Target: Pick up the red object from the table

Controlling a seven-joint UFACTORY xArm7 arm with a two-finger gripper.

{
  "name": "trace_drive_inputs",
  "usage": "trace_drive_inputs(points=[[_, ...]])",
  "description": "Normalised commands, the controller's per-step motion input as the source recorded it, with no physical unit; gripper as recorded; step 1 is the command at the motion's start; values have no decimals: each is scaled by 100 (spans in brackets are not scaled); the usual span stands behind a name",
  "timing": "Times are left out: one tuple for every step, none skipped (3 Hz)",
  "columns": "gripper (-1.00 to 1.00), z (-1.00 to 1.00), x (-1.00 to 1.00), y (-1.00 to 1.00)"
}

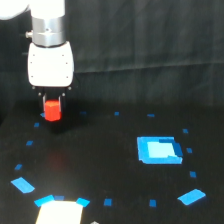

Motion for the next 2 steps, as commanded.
trace_drive_inputs(points=[[-94, 100, 35, -43], [-100, 100, 22, -83]])
